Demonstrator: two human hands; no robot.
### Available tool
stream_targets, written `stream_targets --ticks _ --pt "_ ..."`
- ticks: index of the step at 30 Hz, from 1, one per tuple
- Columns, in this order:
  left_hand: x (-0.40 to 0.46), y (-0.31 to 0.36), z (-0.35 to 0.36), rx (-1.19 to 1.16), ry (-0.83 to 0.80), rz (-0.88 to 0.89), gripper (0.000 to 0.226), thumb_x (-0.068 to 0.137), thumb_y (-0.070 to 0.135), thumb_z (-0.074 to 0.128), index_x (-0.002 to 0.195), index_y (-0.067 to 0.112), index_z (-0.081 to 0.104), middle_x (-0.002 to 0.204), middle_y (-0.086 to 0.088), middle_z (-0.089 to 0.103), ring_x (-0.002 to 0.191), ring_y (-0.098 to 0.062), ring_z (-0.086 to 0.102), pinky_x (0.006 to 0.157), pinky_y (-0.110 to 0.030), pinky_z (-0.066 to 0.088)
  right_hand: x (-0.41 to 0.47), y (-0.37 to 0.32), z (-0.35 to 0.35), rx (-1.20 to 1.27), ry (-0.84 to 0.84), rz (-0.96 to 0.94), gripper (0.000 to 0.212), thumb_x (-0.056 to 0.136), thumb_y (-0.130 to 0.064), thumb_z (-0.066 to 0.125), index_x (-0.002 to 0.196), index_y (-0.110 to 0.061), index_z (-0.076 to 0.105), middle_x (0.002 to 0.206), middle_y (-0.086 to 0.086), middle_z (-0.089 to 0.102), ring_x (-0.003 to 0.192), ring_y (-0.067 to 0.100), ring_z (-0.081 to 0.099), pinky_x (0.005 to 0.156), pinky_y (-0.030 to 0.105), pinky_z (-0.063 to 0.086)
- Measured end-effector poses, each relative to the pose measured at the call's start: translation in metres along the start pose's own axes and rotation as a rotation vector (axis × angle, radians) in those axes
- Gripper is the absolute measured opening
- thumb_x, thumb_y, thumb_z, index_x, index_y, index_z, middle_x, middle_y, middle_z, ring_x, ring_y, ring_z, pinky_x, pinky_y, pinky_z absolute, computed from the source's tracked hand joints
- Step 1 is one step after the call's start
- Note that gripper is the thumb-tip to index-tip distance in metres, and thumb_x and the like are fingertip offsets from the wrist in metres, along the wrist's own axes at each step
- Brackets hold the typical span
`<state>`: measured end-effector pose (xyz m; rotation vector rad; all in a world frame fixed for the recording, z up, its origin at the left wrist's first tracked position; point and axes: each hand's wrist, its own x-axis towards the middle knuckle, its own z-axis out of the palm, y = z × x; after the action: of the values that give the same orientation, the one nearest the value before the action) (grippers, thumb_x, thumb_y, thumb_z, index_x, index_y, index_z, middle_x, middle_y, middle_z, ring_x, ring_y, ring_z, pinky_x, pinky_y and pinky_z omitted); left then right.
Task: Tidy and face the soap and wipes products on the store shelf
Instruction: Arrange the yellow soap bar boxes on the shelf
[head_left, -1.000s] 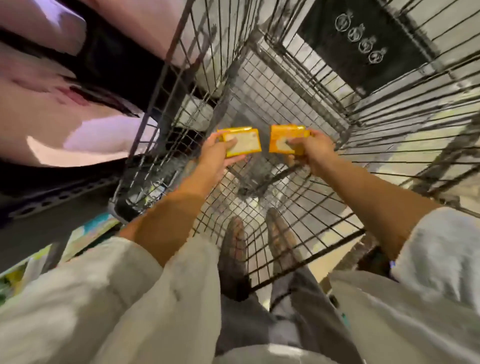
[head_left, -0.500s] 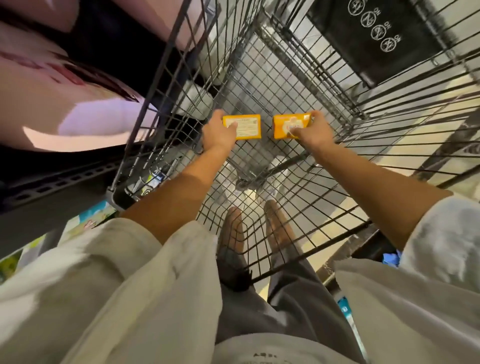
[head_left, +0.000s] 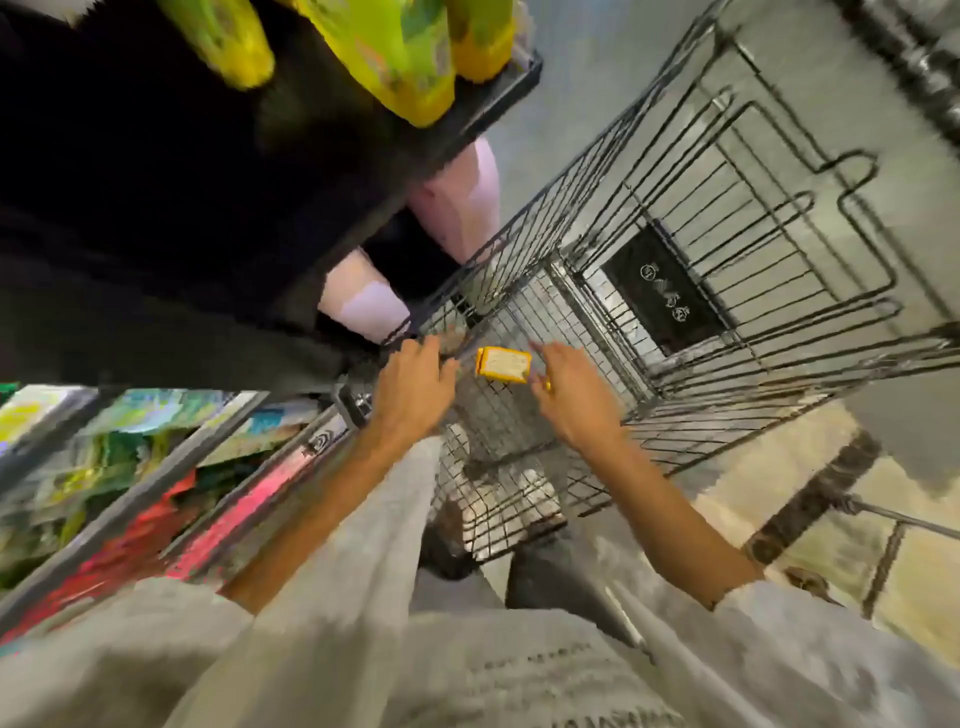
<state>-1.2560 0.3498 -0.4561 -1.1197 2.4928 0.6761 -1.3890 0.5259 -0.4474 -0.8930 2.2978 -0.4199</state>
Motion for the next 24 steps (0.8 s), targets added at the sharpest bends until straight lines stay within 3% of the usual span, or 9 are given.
stream_targets --ticks 4,7,11,15,20,24 --pt "-0.074 -0.011 -0.037 -0.106 0.137 -0.134 0.046 0.103 0.044 0.052 0.138 0.014 0.055 0.125 -0.019 0.061 0.115 -0.043 0.06 0.091 -0.053 0.053 -0.03 -0.046 -0.026 -0.065 -0.008 -0.276 0.049 0.106 -0.029 0.056 0.151 -0.012 0.05 0.137 0.015 0.059 0.124 0.035 0.055 0.102 0.047 0.049" --pt "-0.141 -0.023 -0.055 -0.245 0.257 -0.253 0.059 0.097 0.059 0.04 0.141 0.022 0.055 0.129 -0.013 0.064 0.118 -0.038 0.062 0.094 -0.051 0.053 -0.059 -0.075 -0.033 -0.128 -0.017 -0.489 0.048 0.104 -0.032 0.057 0.146 -0.01 0.055 0.134 0.014 0.06 0.118 0.036 0.059 0.097 0.045 0.051" --pt "-0.244 -0.039 -0.059 -0.295 0.431 -0.382 0.045 0.103 0.041 0.052 0.138 0.011 0.056 0.124 -0.022 0.061 0.111 -0.046 0.061 0.092 -0.052 0.052 -0.107 -0.123 -0.027 -0.132 -0.085 -0.723 0.053 0.106 -0.04 0.054 0.153 -0.015 0.05 0.145 0.013 0.056 0.133 0.034 0.052 0.108 0.042 0.046" --pt "-0.338 -0.061 -0.043 -0.309 0.592 -0.599 0.043 0.103 0.035 0.054 0.133 0.004 0.06 0.118 -0.024 0.061 0.106 -0.049 0.06 0.089 -0.053 0.052 -0.161 -0.175 -0.001 -0.18 -0.138 -0.983 0.052 0.103 -0.039 0.061 0.147 -0.013 0.058 0.137 0.01 0.062 0.128 0.032 0.059 0.106 0.043 0.05" --pt "-0.443 -0.09 -0.009 -0.314 0.711 -0.848 0.041 0.1 0.03 0.063 0.132 0.004 0.062 0.118 -0.022 0.064 0.106 -0.047 0.061 0.087 -0.05 0.052 -0.231 -0.231 0.048 -0.306 -0.264 -1.215 0.057 0.105 -0.052 0.042 0.15 -0.017 0.052 0.146 0.003 0.055 0.139 0.029 0.049 0.113 0.043 0.044" --pt "-0.525 -0.114 0.027 -0.364 0.804 -1.008 0.047 0.101 0.043 0.053 0.125 0.005 0.066 0.114 -0.021 0.066 0.103 -0.047 0.065 0.084 -0.051 0.055 -0.295 -0.269 0.096 -0.357 -0.362 -1.332 0.059 0.108 -0.053 0.043 0.157 -0.02 0.044 0.156 0.001 0.048 0.146 0.024 0.042 0.118 0.04 0.038"
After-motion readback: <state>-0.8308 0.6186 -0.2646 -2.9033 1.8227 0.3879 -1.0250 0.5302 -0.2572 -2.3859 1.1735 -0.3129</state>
